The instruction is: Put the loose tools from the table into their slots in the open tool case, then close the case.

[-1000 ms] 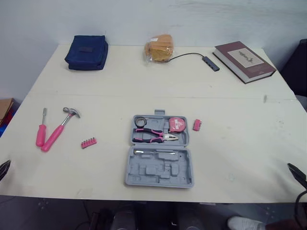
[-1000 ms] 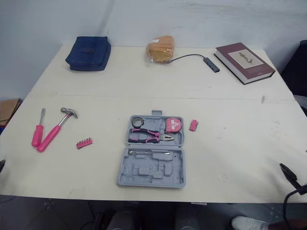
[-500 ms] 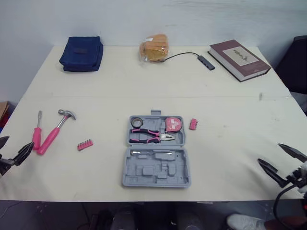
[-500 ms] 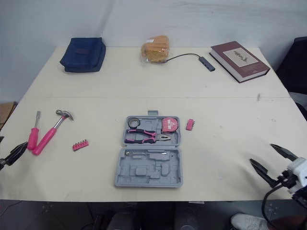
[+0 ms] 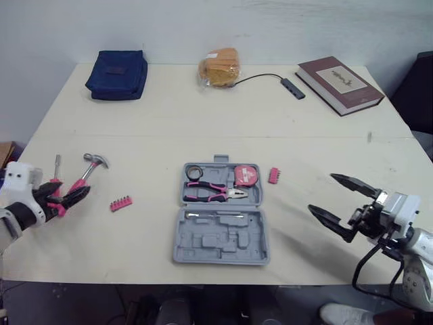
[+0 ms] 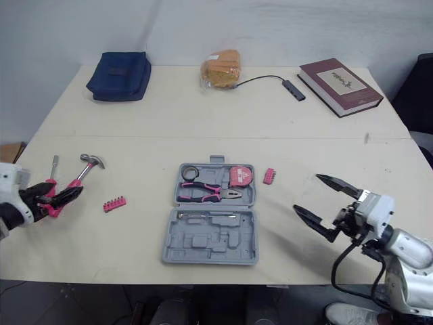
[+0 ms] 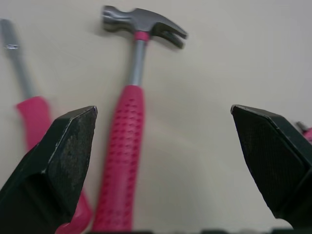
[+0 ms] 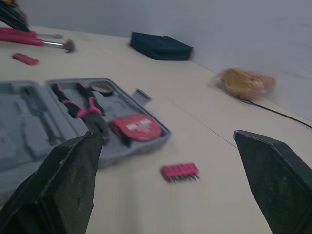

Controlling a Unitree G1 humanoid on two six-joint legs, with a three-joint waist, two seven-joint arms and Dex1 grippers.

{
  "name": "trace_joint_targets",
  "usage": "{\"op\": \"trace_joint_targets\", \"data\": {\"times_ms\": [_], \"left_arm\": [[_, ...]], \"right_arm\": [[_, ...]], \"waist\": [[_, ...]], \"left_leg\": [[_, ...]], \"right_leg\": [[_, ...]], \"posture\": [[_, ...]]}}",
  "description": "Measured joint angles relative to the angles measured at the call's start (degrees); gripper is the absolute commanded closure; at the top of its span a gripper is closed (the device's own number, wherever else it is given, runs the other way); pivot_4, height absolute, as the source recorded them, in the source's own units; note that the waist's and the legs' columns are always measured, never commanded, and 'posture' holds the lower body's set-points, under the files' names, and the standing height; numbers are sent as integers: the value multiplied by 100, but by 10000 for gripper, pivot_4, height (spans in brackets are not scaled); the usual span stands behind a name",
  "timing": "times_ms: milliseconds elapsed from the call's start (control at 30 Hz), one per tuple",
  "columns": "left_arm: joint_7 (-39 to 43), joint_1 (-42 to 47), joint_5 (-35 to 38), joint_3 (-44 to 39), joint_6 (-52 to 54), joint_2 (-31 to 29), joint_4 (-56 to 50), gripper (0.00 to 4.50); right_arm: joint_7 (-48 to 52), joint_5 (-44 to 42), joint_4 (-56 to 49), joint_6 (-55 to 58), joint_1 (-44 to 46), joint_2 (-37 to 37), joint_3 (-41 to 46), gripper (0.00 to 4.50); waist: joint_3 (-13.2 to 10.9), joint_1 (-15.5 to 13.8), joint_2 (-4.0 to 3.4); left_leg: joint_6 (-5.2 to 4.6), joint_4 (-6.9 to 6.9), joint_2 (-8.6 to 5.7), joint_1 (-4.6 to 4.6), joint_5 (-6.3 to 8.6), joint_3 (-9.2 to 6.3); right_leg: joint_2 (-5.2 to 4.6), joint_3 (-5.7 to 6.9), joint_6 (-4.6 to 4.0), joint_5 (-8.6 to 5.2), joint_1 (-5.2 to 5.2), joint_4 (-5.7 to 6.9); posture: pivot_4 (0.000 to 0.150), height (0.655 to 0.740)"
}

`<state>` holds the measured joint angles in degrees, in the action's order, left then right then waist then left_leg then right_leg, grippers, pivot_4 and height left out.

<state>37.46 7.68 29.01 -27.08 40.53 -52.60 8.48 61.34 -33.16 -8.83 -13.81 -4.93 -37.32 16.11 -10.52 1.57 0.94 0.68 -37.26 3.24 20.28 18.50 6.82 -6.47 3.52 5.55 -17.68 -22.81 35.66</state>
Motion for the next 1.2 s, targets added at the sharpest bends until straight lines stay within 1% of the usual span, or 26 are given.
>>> {"op": "trace_joint_targets", "data": {"times_ms": [133, 267, 333, 467, 567, 633, 667, 833, 900, 933, 1033, 1200], "left_arm": [[189, 601, -424, 567, -164, -207, 737, 599], [289, 1438, -959, 1271, -399, -210, 1623, 599], [369, 1615, -1174, 1505, -495, -213, 1913, 599], [634, 1760, -1336, 1602, -648, -254, 2153, 599], [694, 1872, -1453, 1695, -597, -259, 2225, 599], [718, 1914, -1484, 1698, -537, -261, 2282, 5952], [719, 1909, -1495, 1692, -479, -277, 2280, 8142], [828, 1534, -1464, 1565, -30, -443, 1891, 30562], [826, 1404, -1428, 1444, 44, -444, 1813, 38515], [821, 1362, -1406, 1398, 53, -441, 1742, 39650], [784, 1282, -1385, 1275, -62, -384, 1669, 39646], [792, 1250, -1296, 1025, -553, -1, 1612, 39646]], "right_arm": [[96, 6, -167, 91, 18, -1, -143, 0], [-1, 68, -276, 258, 305, 0, -264, 0], [-98, 100, -451, 400, 356, 0, -309, 0], [-250, 83, -877, 789, 352, -31, -431, 0], [-242, -27, -1408, 1059, 324, -105, -542, 0], [-207, -91, -1651, 1198, 314, -181, -622, 0], [-199, -123, -1727, 1267, 313, -193, -633, 0], [-84, -185, -1801, 1380, 312, -249, -636, 0], [-37, -197, -1799, 1379, 304, -250, -633, 0], [-4, -197, -1794, 1377, 289, -251, -628, 0], [91, -185, -1739, 1350, 280, -250, -626, 0], [223, 4, -1365, 1034, 298, -225, -624, 0]], "waist": [[0, -4, 0], [-1, -9, 3], [0, 5, 3], [1, -13, 5], [1, -11, 5], [3, 4, 8], [3, 12, 9], [4, 9, 8], [4, 2, 8], [4, 2, 8], [5, 5, 8], [3, -61, 10]], "left_leg": [[-2, -1, -4, 2, 0, 4], [-6, -9, -10, 6, -2, 4], [-5, -5, -8, 8, -2, 9], [-5, -8, -13, 27, -4, 26], [-16, -15, -28, 31, -10, 28], [-25, -18, -32, 30, -11, 30], [-45, -18, -34, 28, -3, 33], [-51, -13, -34, 22, -1, 38], [-49, -12, -35, 23, -2, 39], [-49, -13, -35, 23, -2, 39], [-52, -15, -38, 23, -1, 43], [-65, -21, -41, 31, -4, 32]], "right_leg": [[1, 2, 0, 0, 0, -4], [4, 6, 1, 1, -2, 2], [4, 5, 1, 1, -9, 3], [13, 15, 1, 0, -50, 28], [9, 13, 2, 0, -55, 35], [4, 9, 8, 4, -53, 37], [1, 5, 11, 5, -52, 38], [-3, -2, 13, 6, -54, 39], [-4, -1, 13, 6, -54, 37], [-6, -1, 13, 6, -54, 36], [-9, -2, 13, 6, -54, 38], [-12, 9, 15, 8, -54, 40]], "posture": [[1500, 7400], [1500, 7400], [1500, 7400], [1500, 7400], [1500, 7400], [1500, 7400], [1500, 7400], [1500, 7400], [1500, 7400], [1500, 7400], [1500, 7400], [1500, 7400]]}}
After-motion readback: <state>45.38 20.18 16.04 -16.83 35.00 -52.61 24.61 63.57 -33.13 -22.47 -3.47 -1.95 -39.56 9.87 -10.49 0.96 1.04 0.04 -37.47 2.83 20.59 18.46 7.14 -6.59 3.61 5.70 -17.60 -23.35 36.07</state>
